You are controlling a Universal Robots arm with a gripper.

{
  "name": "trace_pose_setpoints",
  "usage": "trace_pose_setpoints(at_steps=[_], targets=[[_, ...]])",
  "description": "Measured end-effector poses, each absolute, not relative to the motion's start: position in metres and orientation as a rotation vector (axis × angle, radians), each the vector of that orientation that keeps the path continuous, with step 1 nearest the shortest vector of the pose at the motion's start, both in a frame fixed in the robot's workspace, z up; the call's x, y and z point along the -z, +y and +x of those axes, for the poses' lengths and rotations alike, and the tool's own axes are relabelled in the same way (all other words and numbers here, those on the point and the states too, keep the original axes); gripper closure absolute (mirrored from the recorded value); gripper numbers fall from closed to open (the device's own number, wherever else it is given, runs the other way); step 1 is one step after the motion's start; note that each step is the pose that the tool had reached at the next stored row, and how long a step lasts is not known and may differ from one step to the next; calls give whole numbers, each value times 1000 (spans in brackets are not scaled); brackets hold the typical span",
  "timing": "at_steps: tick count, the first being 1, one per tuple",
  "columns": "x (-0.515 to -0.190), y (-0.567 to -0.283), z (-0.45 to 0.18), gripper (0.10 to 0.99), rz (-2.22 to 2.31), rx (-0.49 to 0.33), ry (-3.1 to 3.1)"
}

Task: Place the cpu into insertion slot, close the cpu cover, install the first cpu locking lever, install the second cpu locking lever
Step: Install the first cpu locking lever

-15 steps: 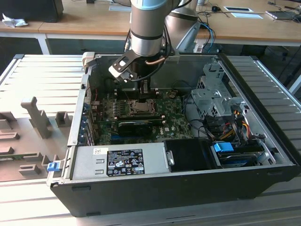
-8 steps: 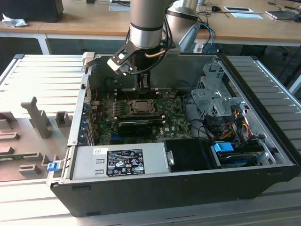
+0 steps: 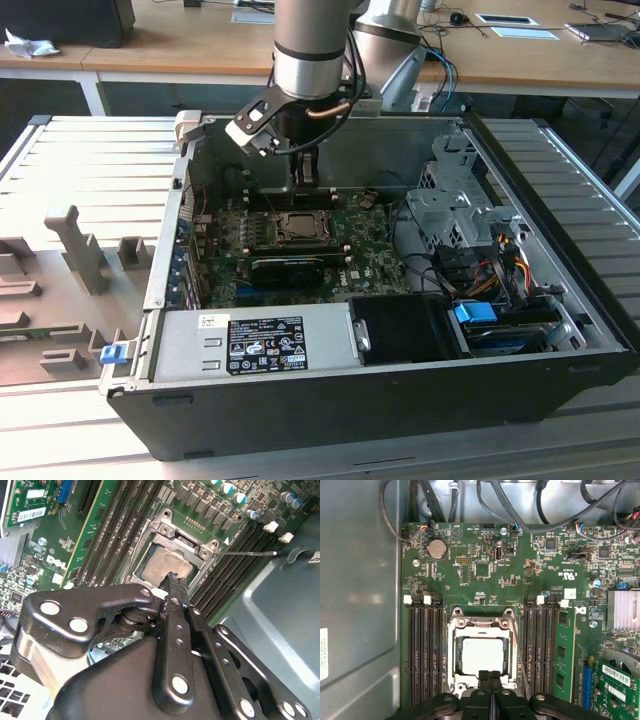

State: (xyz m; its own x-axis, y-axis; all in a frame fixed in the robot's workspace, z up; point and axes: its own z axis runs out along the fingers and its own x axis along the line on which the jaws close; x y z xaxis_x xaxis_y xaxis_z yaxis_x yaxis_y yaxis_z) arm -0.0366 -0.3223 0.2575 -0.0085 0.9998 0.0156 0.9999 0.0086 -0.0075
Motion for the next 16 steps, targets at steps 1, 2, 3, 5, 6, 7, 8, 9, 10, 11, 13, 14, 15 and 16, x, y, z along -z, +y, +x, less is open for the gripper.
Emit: trace_pose_setpoints(at_steps=[1,2,3,5,6,7,8,9,10,11,13,14,15,16], targets=[[-258,-322,-37,980,-2201,9,-2219],[-258,-322,-37,980,-2201,9,-2219],[-258,-322,-37,980,-2201,9,-2219],[-258,-322,-37,980,-2201,9,-2219],[-258,-322,-37,980,-2201,9,-2219],[-258,-322,-37,980,-2201,9,-2219],[-259,-322,-37,980,-2200,9,-2219],[-259,-322,-37,980,-2201,8,-2219],[-260,-322,-37,980,-2201,9,-2219],[-260,-322,-37,980,-2201,9,-2219],[-261,-322,-37,980,-2201,9,-2219],[-262,-322,-37,980,-2200,9,-2219],[-262,-322,-37,980,-2201,9,-2219],[-263,-322,-37,980,-2201,9,-2219]])
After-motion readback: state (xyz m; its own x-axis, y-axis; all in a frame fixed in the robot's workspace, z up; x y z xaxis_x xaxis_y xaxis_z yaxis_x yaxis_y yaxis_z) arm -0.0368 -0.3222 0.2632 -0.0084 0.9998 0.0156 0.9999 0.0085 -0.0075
